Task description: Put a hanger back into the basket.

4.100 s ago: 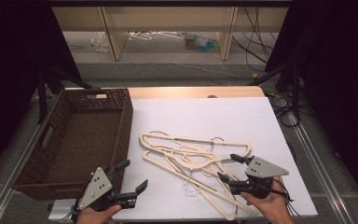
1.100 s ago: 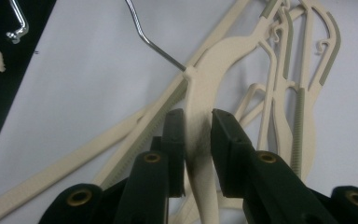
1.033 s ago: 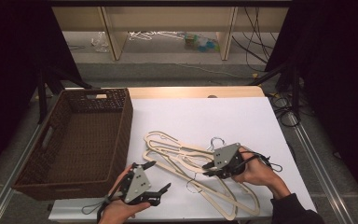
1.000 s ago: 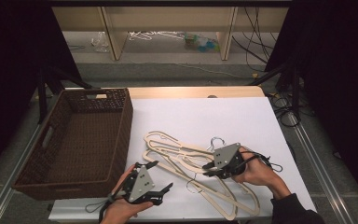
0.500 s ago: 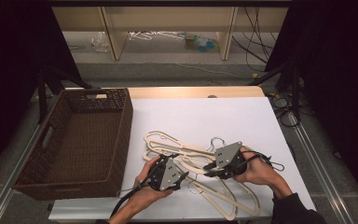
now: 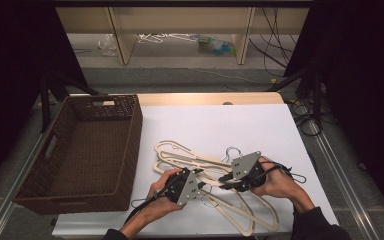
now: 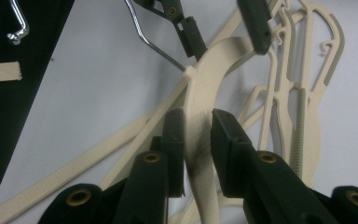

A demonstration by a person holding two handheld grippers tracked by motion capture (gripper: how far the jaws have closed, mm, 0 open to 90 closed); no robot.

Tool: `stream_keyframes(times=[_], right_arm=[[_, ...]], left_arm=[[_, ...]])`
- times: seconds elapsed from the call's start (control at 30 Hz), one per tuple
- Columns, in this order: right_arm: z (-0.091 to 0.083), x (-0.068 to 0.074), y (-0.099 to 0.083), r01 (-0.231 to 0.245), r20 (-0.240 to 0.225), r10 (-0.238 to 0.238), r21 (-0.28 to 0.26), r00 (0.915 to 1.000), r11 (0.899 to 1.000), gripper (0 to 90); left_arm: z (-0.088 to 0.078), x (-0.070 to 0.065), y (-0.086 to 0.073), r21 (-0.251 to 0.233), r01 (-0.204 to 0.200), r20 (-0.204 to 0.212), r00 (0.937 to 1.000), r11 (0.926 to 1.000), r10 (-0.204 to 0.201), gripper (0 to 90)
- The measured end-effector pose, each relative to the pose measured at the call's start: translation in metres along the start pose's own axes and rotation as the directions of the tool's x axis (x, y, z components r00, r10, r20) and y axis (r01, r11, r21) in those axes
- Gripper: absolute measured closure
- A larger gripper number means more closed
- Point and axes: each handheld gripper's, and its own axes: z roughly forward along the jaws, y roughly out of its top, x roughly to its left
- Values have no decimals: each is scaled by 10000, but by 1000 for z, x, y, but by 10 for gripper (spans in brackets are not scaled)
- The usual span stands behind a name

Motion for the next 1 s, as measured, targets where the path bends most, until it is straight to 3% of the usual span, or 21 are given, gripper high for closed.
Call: stream_keyframes(times=[0.03,0.17,0.27,0.37,0.4,0.5,0.57,0.6,0.63,0.67,0.73,0.8,0.9,0.93,1.0], right_arm=[[0,0,0,25,-12,-25,-30,10000,10000,761],[0,-1,-1,115,12,-115,-47,9999,9999,755],[-1,-1,-1,-51,-3,51,-84,10000,10000,753],[-4,-2,-1,-408,201,411,-170,9990,9990,655],[-5,-2,-1,-596,357,604,-222,9975,9980,628],[-14,-3,1,-1042,991,1097,-591,9890,9928,521],[-25,-4,1,-1747,1600,1903,-1065,9686,9788,447],[-30,-4,2,-2015,1712,2210,-1240,9601,9716,429],[-36,-4,2,-2293,2043,2553,-1424,9450,9629,400],[-43,-4,2,-2467,2261,2794,-1625,9332,9554,396],[-52,-2,3,-2596,2796,3026,-1807,9112,9487,372],[-62,2,3,-2826,3117,3428,-2227,8862,9330,360],[-74,9,3,-2758,3521,3544,-2544,8663,9269,357],[-77,11,3,-2791,3636,3646,-2669,8573,9224,357],[-83,15,1,-2836,3638,3765,-2839,8520,9160,357]], left_arm=[[-1,1,1,57,-191,27,9998,9998,191,650],[-1,1,2,183,-232,282,9993,9996,227,695],[-2,2,5,225,-640,215,9977,9977,635,708],[-3,3,8,194,-904,272,9956,9957,899,743],[-2,4,10,24,-995,473,9939,9950,992,749],[-3,8,15,62,-1524,394,9876,9883,1521,774],[-4,12,19,282,-2004,382,9792,9793,1993,788],[-4,13,21,168,-1926,320,9809,9811,1920,793],[-4,15,24,162,-1964,280,9802,9804,1959,800],[-3,17,26,-68,-1985,86,9801,9801,1985,807],[-4,22,30,232,-2234,125,9747,9745,2232,823],[-4,27,34,232,-2163,42,9763,9761,2163,846],[-4,36,40,-190,-1597,-221,9870,9870,1593,855],[-5,40,42,-203,-1755,-404,9838,9843,1746,856],[-6,48,45,-256,-1631,-620,9850,9863,1613,857]])
